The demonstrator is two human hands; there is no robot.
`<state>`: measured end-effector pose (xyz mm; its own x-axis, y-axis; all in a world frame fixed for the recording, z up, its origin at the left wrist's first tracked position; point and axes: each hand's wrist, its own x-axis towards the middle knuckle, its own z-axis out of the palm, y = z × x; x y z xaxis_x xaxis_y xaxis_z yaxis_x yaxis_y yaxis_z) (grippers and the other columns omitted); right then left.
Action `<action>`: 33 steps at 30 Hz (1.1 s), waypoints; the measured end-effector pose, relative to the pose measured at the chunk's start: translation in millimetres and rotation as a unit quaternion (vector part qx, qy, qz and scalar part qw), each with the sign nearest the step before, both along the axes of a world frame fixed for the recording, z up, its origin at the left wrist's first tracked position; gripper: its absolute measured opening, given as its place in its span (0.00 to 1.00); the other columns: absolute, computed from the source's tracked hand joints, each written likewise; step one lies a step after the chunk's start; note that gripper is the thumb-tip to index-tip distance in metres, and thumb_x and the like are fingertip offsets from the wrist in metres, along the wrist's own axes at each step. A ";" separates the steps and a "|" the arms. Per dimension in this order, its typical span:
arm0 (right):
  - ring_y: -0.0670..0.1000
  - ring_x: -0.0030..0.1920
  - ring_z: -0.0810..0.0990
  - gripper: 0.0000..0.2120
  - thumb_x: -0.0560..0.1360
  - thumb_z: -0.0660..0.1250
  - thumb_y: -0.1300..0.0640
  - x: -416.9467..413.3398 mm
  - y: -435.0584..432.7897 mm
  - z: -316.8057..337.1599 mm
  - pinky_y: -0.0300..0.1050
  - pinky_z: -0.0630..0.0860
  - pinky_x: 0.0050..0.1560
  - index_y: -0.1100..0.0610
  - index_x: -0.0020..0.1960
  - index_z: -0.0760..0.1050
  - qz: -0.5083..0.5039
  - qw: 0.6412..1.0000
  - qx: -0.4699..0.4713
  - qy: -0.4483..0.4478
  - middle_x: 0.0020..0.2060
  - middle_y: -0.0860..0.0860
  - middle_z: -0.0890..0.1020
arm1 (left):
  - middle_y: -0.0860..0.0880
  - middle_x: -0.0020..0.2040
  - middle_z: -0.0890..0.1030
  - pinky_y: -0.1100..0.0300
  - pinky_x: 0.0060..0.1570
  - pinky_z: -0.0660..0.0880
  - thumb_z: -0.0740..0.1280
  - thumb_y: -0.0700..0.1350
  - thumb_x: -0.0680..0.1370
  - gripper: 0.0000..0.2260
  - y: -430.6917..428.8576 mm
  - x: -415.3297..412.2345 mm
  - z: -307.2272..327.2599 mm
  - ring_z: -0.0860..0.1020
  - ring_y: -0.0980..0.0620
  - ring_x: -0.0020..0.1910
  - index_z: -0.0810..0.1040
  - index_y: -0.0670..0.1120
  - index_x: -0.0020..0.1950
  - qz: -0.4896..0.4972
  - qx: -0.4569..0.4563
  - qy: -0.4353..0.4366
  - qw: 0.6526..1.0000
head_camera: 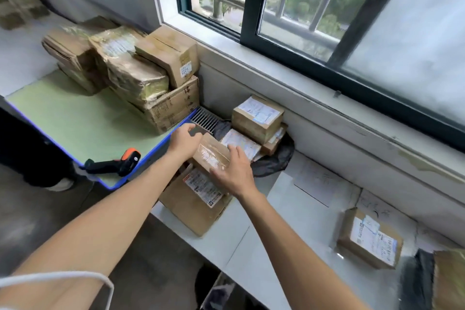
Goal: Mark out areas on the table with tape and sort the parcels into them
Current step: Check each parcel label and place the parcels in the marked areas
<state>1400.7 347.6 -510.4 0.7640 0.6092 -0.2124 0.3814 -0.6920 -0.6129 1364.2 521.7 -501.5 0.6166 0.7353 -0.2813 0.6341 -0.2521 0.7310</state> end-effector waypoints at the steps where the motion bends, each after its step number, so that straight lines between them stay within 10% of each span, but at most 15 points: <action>1: 0.58 0.74 0.59 0.44 0.70 0.70 0.41 -3.7 -0.6 -5.4 0.55 0.60 0.74 0.54 0.77 0.54 0.015 0.999 -0.030 -0.003 0.73 0.56 0.61 | 0.45 0.68 0.74 0.54 0.62 0.69 0.65 0.47 0.77 0.21 2.8 -2.2 -4.8 0.72 0.46 0.66 0.72 0.45 0.71 -0.003 -0.006 0.011 1.000; 5: 0.60 0.78 0.46 0.55 0.67 0.76 0.45 -13.4 -5.9 -22.3 0.62 0.52 0.76 0.53 0.79 0.42 0.015 0.991 -0.129 -0.034 0.78 0.57 0.46 | 0.45 0.67 0.75 0.51 0.63 0.72 0.67 0.47 0.77 0.24 6.0 -8.8 -21.6 0.74 0.45 0.64 0.70 0.45 0.72 -0.040 -0.065 0.030 0.997; 8: 0.62 0.74 0.55 0.55 0.66 0.76 0.50 -13.2 -12.9 -25.5 0.58 0.61 0.73 0.56 0.79 0.41 -0.015 0.992 -0.123 -0.033 0.74 0.59 0.54 | 0.46 0.64 0.77 0.50 0.61 0.73 0.68 0.46 0.76 0.22 5.7 -11.9 -27.3 0.75 0.46 0.61 0.72 0.47 0.70 -0.050 -0.096 0.039 0.993; 17: 0.50 0.66 0.68 0.60 0.65 0.76 0.36 -8.1 -30.5 32.9 0.46 0.60 0.71 0.56 0.80 0.42 0.033 0.969 0.196 -0.144 0.67 0.51 0.69 | 0.47 0.51 0.82 0.49 0.50 0.80 0.66 0.50 0.77 0.05 -12.3 -7.2 -12.0 0.79 0.45 0.49 0.81 0.51 0.48 0.063 -0.166 -0.030 0.984; 24: 0.50 0.74 0.61 0.61 0.62 0.76 0.34 -6.9 -61.0 67.5 0.60 0.46 0.77 0.56 0.80 0.44 0.088 0.947 0.167 -0.261 0.71 0.50 0.68 | 0.43 0.49 0.85 0.50 0.47 0.80 0.64 0.69 0.73 0.29 -62.1 5.1 12.6 0.84 0.43 0.48 0.84 0.44 0.54 -0.016 -0.434 -0.037 0.900; 33: 0.35 0.74 0.59 0.45 0.70 0.67 0.59 -16.1 -109.3 78.0 0.31 0.62 0.70 0.47 0.80 0.47 -0.161 0.889 0.413 0.114 0.78 0.47 0.57 | 0.40 0.57 0.82 0.43 0.55 0.78 0.68 0.72 0.65 0.37 -115.3 12.6 13.0 0.81 0.39 0.56 0.82 0.44 0.60 -0.112 -0.569 -0.016 0.814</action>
<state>1384.6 238.3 -432.4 0.9217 0.3865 0.0339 0.0454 -0.0207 -0.9988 1376.8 406.4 -488.5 0.7203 -0.1230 -0.6826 0.6411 0.4936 0.5876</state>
